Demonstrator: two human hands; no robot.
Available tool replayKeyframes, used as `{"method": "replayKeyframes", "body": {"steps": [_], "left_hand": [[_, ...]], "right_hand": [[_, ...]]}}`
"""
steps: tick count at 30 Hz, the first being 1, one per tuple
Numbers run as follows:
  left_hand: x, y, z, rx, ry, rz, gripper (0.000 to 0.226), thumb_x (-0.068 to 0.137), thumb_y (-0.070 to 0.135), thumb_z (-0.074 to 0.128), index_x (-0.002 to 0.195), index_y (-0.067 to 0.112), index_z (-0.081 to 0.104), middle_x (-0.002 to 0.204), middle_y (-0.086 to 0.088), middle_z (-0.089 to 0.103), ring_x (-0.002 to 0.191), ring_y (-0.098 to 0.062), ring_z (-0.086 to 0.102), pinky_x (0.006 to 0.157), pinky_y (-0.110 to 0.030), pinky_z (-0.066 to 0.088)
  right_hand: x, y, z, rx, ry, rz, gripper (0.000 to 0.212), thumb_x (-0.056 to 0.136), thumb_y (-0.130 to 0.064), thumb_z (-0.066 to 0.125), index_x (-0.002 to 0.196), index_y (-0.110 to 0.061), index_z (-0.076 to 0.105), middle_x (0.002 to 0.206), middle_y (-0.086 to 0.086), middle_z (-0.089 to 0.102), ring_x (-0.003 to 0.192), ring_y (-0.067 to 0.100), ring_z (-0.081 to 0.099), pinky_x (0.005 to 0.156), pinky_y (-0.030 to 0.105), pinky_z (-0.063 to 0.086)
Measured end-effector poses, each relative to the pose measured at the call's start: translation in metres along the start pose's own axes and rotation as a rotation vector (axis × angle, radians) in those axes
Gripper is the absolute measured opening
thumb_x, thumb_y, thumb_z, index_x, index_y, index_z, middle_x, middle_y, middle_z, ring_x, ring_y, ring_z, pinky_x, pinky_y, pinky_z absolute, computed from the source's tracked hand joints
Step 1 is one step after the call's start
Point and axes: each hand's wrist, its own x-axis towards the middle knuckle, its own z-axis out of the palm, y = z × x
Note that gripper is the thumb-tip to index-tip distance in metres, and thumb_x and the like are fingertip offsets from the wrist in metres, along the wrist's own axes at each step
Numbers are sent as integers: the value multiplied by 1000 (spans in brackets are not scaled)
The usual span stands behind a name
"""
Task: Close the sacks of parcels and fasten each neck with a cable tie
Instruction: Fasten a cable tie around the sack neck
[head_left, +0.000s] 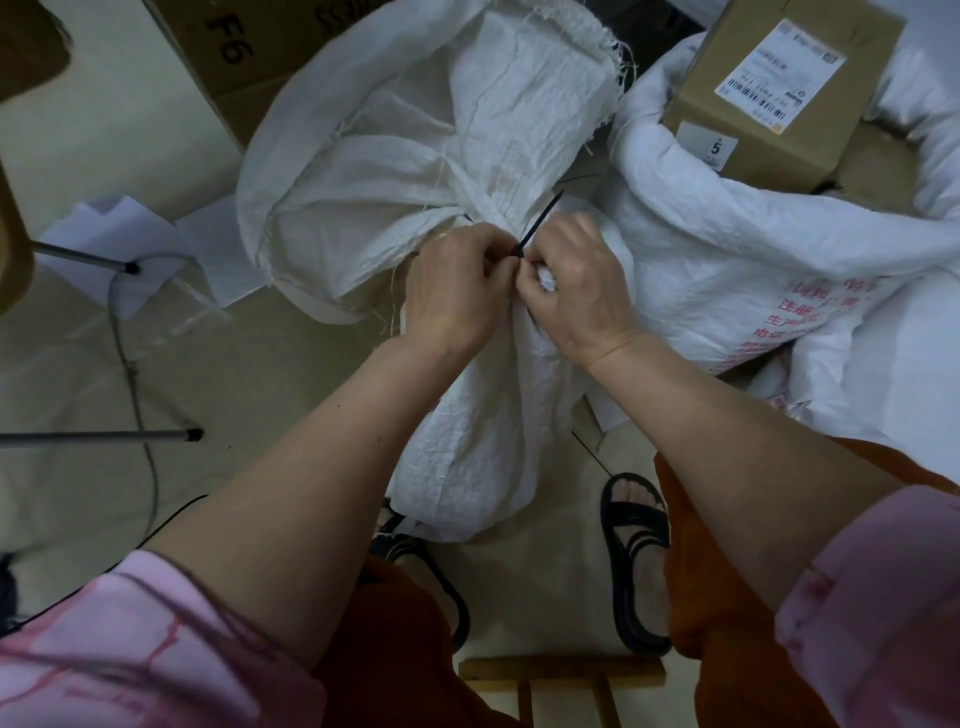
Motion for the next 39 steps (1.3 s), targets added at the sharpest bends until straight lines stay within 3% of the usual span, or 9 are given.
{"method": "replayKeyframes", "body": {"steps": [4, 7, 13, 17, 20, 29, 33, 39], "left_hand": [[3, 1, -1, -38, -19, -23, 19, 85, 21, 60, 99, 24, 73, 91, 9, 70, 80, -6, 61, 74, -26, 49], [3, 1, -2, -59, -8, -49, 18, 85, 22, 61, 97, 25, 74, 91, 9, 71, 84, -8, 63, 77, -32, 52], [2, 4, -4, 77, 62, -105, 18, 86, 33, 61, 98, 28, 74, 95, 6, 72, 91, -13, 65, 78, -34, 51], [3, 5, -4, -112, 49, -132, 15, 82, 20, 67, 94, 22, 76, 88, 7, 73, 84, -9, 66, 79, -34, 54], [2, 6, -7, -187, 20, -153, 15, 80, 17, 69, 92, 22, 76, 86, 9, 72, 81, -5, 66, 79, -33, 55], [-5, 4, -9, -82, 8, -194, 11, 84, 25, 65, 90, 33, 69, 87, 12, 70, 83, -6, 65, 78, -34, 54], [-6, 9, -12, -83, 47, -94, 12, 84, 25, 66, 94, 28, 72, 85, 14, 67, 79, -7, 62, 78, -34, 53], [-3, 4, -11, 44, 65, -81, 10, 86, 29, 65, 93, 25, 71, 89, 8, 70, 83, -13, 64, 78, -38, 52]], "right_hand": [[1, -1, 3, 2, 50, 73, 9, 72, -1, 66, 71, -2, 57, 73, 12, 57, 73, 28, 54, 59, 25, 34], [2, -4, 3, -19, 79, 88, 10, 70, -2, 68, 68, -4, 59, 72, 10, 57, 73, 25, 52, 59, 25, 34], [4, -6, 1, -17, 84, 119, 7, 73, -10, 63, 68, -7, 59, 72, 7, 58, 75, 24, 51, 60, 28, 38], [5, -5, 4, 15, 87, 185, 10, 72, -10, 62, 65, -6, 56, 71, 8, 56, 76, 23, 48, 63, 21, 30], [4, -6, 6, 47, 95, 202, 11, 72, -12, 57, 65, -5, 53, 71, 10, 54, 74, 25, 49, 60, 28, 35], [10, -8, 4, 105, 121, 352, 11, 72, -10, 62, 67, -8, 52, 71, 8, 54, 74, 27, 53, 65, 24, 32], [11, -12, 3, 94, 111, 331, 11, 70, -11, 62, 67, -7, 53, 71, 5, 52, 74, 24, 51, 64, 18, 25], [15, -8, -3, 139, 202, 326, 13, 72, -20, 53, 66, -8, 51, 71, -3, 40, 70, 17, 43, 65, 20, 30]]}}
